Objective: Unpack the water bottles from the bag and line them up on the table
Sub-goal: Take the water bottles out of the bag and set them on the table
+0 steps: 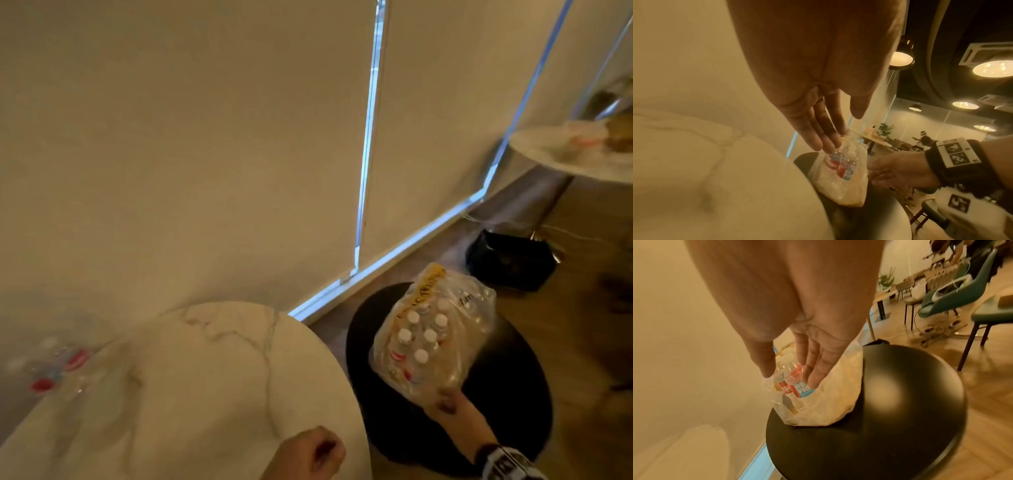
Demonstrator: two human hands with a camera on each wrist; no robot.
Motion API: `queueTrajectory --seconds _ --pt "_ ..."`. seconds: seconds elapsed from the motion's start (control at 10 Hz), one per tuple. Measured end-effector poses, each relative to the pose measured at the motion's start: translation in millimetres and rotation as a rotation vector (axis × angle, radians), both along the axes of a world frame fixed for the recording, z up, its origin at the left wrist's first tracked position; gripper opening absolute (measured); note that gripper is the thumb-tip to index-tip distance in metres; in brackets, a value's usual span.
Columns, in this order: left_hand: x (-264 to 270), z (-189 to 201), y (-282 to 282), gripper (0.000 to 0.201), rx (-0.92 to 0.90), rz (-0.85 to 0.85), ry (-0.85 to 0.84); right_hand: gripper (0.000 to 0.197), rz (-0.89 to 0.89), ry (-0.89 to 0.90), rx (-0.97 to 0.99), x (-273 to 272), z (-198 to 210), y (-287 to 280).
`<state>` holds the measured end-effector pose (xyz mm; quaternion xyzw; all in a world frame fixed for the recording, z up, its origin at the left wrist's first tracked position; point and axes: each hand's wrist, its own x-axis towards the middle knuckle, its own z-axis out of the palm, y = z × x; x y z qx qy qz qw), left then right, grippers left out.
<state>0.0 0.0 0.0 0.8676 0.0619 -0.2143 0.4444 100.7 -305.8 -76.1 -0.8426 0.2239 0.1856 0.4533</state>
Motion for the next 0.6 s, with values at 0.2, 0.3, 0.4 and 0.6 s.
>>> queueTrajectory --seconds 0.2,0.3,0.4,0.6 --pt "152 -60 -115 0.036 -0.114 -0.054 0.02 0.06 -0.12 -0.067 0.157 63 -50 14" --pt "202 -90 -146 0.053 -0.127 -0.045 -0.08 0.077 -0.081 -0.07 0.036 78 -79 15" --pt "233 -117 -163 0.069 0.035 -0.11 -0.095 0.072 -0.071 -0.078 0.005 84 -96 12" --pt "254 -153 -167 0.074 0.124 -0.165 -0.094 0.064 -0.146 -0.051 0.12 90 -75 3"
